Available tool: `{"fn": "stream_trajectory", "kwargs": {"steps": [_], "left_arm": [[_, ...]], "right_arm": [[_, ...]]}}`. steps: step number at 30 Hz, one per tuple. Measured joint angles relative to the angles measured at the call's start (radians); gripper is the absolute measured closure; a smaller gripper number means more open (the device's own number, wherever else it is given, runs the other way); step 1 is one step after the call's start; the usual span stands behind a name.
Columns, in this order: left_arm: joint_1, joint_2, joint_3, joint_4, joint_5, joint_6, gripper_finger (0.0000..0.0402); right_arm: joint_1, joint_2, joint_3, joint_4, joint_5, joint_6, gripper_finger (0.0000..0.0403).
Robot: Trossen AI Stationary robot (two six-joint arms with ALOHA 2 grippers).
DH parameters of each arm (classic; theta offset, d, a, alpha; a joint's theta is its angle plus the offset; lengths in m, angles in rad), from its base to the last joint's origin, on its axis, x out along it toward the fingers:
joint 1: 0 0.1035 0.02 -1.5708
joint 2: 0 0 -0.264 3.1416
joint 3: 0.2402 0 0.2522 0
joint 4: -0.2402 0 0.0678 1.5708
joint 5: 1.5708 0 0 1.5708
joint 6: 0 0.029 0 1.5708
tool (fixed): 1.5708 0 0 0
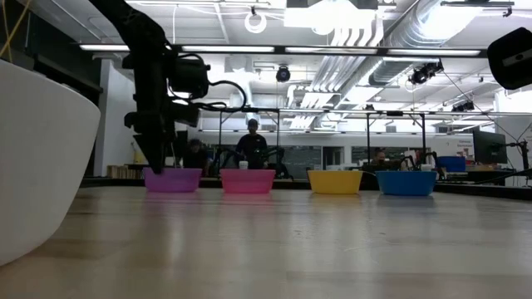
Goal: Nest bowls inside each other
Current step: Stack the purple bowl on the top of the white bowl
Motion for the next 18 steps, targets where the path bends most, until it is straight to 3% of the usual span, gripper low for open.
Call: {"fn": "stream_trajectory", "kwargs": {"steps": [18], "left_arm": [[0.000,0.000,0.001,0.009,0.000,0.000,0.0397]], "right_arm": [[0.000,0.000,0.000,0.000,0.000,0.000,0.0332]]}}
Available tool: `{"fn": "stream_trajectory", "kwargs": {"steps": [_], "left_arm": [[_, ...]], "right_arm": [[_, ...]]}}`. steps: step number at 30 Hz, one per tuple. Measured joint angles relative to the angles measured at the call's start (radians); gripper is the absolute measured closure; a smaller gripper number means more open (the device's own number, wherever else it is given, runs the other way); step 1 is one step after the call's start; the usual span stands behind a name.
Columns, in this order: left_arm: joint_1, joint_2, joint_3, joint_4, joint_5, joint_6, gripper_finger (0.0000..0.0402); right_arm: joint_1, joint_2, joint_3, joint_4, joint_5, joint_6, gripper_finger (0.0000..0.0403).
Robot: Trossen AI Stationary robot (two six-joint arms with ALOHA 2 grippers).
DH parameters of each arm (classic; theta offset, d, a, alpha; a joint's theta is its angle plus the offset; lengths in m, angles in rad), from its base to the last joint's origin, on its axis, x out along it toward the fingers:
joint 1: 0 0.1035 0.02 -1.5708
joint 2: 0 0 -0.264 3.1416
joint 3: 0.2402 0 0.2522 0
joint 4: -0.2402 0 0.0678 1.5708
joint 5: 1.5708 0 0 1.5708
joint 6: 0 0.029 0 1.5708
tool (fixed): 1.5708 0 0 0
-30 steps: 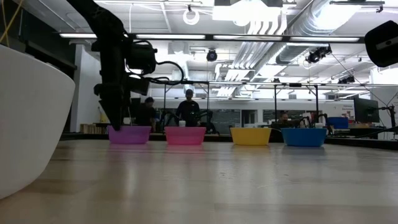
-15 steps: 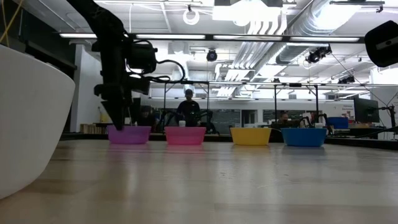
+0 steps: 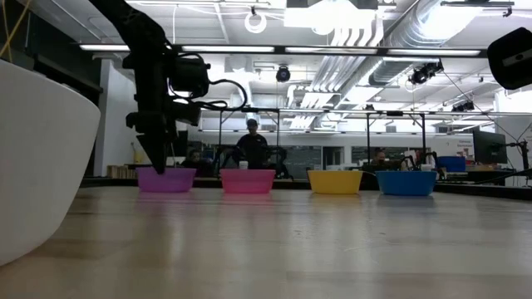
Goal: Nest bowls inside each other
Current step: Stack the purple bowl on the top of the white bowl
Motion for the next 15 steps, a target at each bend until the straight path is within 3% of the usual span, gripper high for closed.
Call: {"fn": "stream_trajectory", "kwargs": {"steps": [9,15], "left_arm": [[-0.005,0.000,0.001,-0.020,0.000,0.009,0.0399],[-0.097,-0.017,0.002,-0.101,-0.044,0.059,0.0400]], "right_arm": [[0.000,0.000,0.000,0.000,0.000,0.000,0.0332],[0.000,0.000,0.000,0.000,0.000,0.000,0.0332]]}}
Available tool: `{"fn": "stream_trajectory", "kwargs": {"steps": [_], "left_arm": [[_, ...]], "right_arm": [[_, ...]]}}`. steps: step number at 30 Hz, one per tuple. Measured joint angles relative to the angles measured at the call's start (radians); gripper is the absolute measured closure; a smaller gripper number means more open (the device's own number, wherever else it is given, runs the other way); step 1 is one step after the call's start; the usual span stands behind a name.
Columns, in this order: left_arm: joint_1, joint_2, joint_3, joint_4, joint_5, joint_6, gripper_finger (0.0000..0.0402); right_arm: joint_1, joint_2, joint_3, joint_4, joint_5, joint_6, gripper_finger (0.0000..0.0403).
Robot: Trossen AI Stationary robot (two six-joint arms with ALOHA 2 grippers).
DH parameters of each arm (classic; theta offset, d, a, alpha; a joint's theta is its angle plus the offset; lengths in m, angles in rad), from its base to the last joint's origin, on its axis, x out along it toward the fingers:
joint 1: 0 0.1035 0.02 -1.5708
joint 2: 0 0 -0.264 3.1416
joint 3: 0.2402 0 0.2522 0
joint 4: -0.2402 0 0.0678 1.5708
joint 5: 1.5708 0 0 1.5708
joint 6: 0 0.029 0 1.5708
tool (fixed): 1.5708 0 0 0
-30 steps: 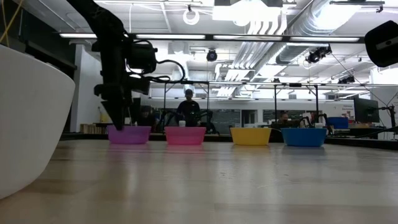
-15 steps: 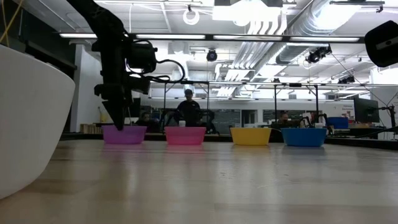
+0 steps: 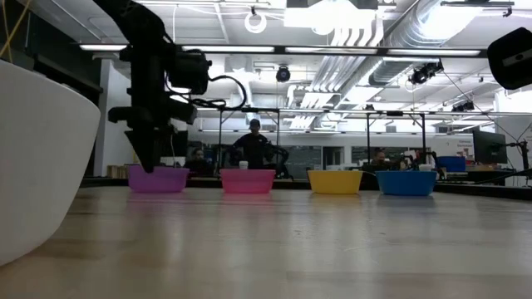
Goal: Nest bowls inside each other
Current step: Stack the purple bowl on the top of the white bowl
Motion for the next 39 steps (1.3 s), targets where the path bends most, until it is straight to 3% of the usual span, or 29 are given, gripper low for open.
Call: {"fn": "stream_trajectory", "kwargs": {"steps": [8,20,29,39], "left_arm": [[-0.207,-0.114,0.038,-0.127,-0.020,-0.037,0.0400],[-0.643,-0.323,0.055,-0.139,-0.021,-0.320,0.0401],[-0.957,-0.305,0.065,-0.122,-0.030,-0.429,0.0401],[-1.158,-0.197,0.274,-0.169,-0.086,-0.422,0.0402]], "right_arm": [[0.000,0.000,0.000,0.000,0.000,0.000,0.0332],[0.000,0.000,0.000,0.000,-0.001,0.000,0.0332],[0.000,0.000,0.000,0.000,0.000,0.000,0.0332],[0.000,0.000,0.000,0.000,0.000,0.000,0.0332]]}}
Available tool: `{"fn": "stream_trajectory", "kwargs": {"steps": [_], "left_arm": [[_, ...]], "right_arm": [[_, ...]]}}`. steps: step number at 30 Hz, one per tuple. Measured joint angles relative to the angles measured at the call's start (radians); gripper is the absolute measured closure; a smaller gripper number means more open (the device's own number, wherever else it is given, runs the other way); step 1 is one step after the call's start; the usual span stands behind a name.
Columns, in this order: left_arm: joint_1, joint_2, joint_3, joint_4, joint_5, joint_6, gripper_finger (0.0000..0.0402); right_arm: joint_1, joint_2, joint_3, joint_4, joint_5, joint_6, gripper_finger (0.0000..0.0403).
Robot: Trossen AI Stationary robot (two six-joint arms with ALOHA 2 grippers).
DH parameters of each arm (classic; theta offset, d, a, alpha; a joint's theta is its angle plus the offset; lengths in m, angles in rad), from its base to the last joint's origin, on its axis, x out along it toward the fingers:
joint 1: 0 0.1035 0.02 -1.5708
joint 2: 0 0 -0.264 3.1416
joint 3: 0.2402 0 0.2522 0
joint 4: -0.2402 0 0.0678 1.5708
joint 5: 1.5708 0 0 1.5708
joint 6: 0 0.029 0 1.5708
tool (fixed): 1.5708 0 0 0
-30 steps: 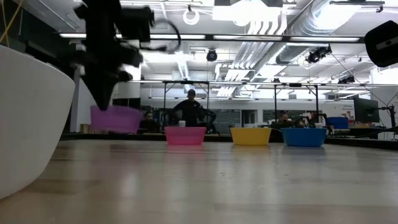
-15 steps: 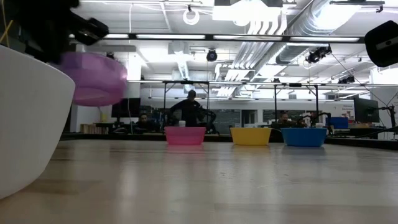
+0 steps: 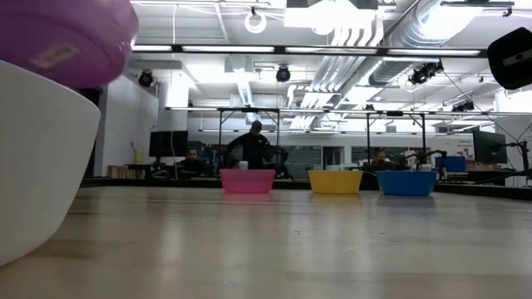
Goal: Nest bowls inside each other
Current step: Stack the purple bowl on the top of the white bowl
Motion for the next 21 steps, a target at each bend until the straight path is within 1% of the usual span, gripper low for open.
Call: {"fn": "stream_trajectory", "kwargs": {"steps": [7,14,21], "left_arm": [[-0.085,0.140,0.102,0.004,-0.001,0.045,0.0402],[-0.133,0.284,0.194,-0.003,0.000,0.048,0.0402],[-0.148,0.357,0.226,0.005,0.008,0.047,0.0402]], "right_arm": [[0.000,0.000,0.000,0.000,0.000,0.000,0.0332],[0.000,0.000,0.000,0.000,0.000,0.000,0.0332],[0.000,0.000,0.000,0.000,0.000,0.000,0.0332]]}}
